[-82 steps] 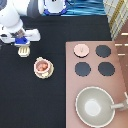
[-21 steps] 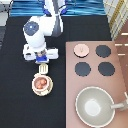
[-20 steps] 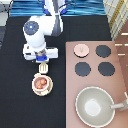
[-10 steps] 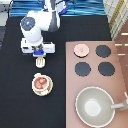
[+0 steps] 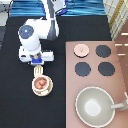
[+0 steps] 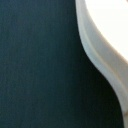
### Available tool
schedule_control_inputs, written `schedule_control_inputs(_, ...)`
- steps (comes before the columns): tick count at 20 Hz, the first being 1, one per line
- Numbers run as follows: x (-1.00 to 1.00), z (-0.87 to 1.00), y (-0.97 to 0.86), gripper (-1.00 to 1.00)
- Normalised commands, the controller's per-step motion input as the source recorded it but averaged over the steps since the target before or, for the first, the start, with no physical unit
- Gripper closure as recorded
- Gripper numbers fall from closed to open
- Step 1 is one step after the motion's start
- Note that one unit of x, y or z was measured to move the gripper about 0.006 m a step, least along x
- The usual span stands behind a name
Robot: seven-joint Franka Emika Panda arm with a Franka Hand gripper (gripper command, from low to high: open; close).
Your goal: Take the lid off the pot, put the pot on the plate, and use the tool to push the pot to the front of the table.
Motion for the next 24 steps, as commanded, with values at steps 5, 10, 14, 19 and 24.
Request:
schedule_control_inputs(5, 1.00, 0.12, 0.04, 1.00)
schedule_control_inputs(10, 0.99, 0.26, 0.15, 1.00)
schedule_control_inputs(14, 0.36, 0.39, 0.57, 1.00)
schedule_control_inputs(19, -0.50, 0.31, 0.65, 1.00)
schedule_control_inputs(24, 0.13, 0.33, 0.55, 1.00)
